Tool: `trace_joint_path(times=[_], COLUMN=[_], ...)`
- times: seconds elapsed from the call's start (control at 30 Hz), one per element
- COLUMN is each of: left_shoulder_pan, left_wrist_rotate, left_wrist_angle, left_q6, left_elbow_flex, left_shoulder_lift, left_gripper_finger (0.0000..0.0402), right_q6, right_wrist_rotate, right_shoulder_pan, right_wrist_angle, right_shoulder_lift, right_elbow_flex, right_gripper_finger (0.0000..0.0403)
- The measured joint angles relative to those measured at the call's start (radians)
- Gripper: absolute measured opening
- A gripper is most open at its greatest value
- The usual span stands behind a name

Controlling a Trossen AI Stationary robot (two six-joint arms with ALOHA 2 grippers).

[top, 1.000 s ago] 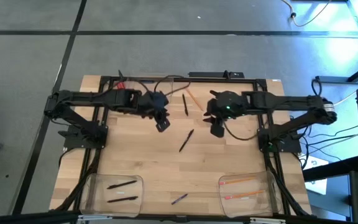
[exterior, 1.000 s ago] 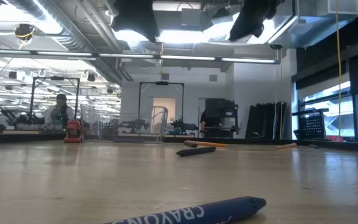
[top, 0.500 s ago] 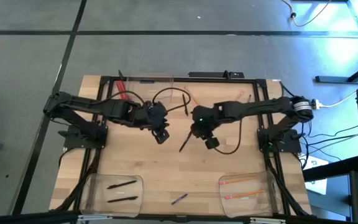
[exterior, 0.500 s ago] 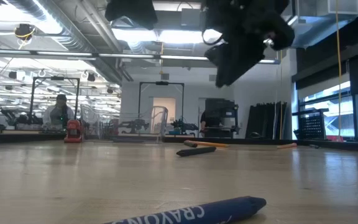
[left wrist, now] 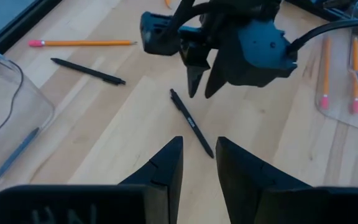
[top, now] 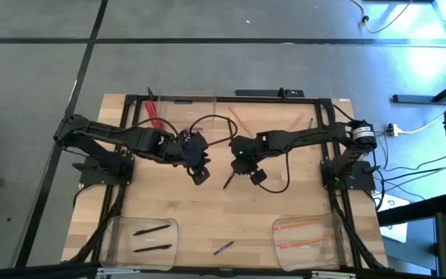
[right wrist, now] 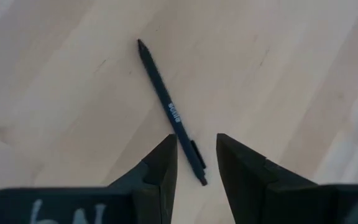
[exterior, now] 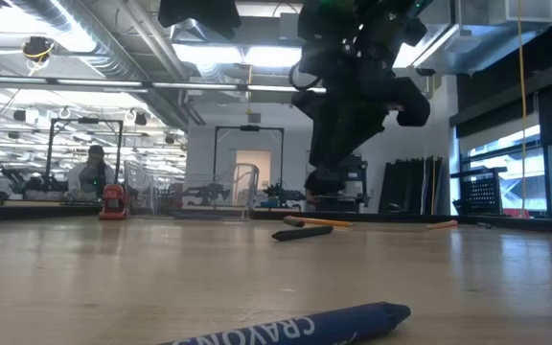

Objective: Sort crayons/erasers/pens/pencils in bins
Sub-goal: Put the black pen into the bottom left transparent bin

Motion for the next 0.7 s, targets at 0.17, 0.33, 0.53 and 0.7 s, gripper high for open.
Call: trace_joint_path(times=[0.17,0.33,0.53,0.7], left_shoulder_pan=[0.0,0.0,0.0,0.025], left_wrist_rotate=[0.0,0.0,-0.033,0.023], left_wrist_angle=[0.0,0.0,0.002,0.012], left_q6=[-0.002,-0.002,-0.034,-0.157], left_elbow_flex=[0.0,0.0,-0.004,-0.044], left_shoulder_lift=[0.0,0.0,0.0,0.011], left_gripper_finger=[0.0088,0.0088,0.0088,0.0088], right_q6=[0.018,0.022,0.083,0.183], right_wrist_rotate=[0.058,0.043,0.049,0.049], right_shoulder_pan=[0.0,0.0,0.0,-0.001], right_wrist_angle=[-0.003,-0.004,-0.156,-0.394], right_shoulder_lift=[0.0,0.0,-0.004,-0.005], right_elbow_flex=[0.0,0.0,0.056,0.179], right_gripper_finger=[0.0115,0.0115,0.0115,0.0115])
